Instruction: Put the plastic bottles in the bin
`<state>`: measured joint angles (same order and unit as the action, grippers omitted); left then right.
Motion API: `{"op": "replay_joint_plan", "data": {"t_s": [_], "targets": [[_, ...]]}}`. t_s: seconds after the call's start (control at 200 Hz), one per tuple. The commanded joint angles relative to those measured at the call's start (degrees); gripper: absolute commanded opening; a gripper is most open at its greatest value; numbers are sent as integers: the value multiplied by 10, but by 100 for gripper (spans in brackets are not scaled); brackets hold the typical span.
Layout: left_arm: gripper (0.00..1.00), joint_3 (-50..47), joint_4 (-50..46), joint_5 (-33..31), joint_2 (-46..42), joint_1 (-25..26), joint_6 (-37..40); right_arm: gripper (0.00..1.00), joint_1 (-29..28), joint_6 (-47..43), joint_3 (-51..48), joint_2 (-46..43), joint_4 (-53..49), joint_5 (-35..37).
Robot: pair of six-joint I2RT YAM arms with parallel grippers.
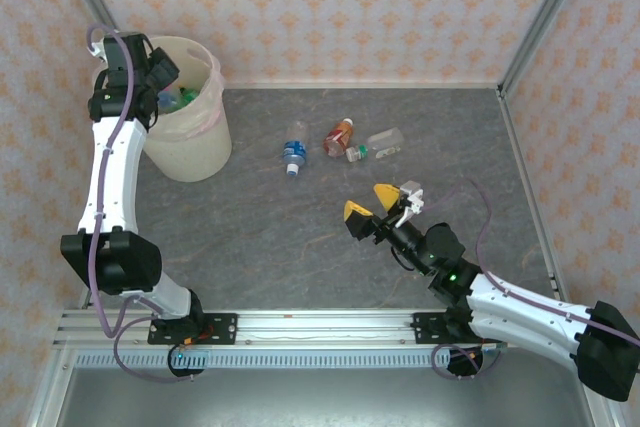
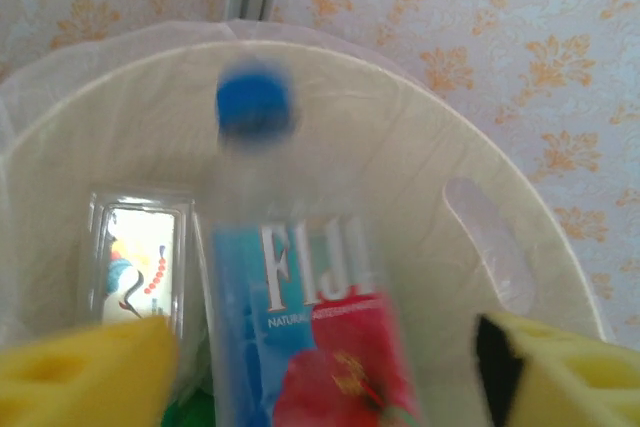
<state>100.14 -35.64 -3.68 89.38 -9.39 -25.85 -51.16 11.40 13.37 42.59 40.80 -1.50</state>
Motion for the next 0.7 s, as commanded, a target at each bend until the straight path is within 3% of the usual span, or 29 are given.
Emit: {"op": "replay_joint_plan", "data": {"t_s": [0.0, 0.26, 0.696], "targets": [[99, 7, 7, 18, -14, -1, -12, 100, 3, 4, 0, 0, 11, -3], [99, -44, 42, 26, -69, 28, -18, 100, 3, 5, -1, 8, 16, -5], [99, -82, 52, -60, -91, 228, 30, 100, 3, 5, -1, 12, 17, -6]]}}
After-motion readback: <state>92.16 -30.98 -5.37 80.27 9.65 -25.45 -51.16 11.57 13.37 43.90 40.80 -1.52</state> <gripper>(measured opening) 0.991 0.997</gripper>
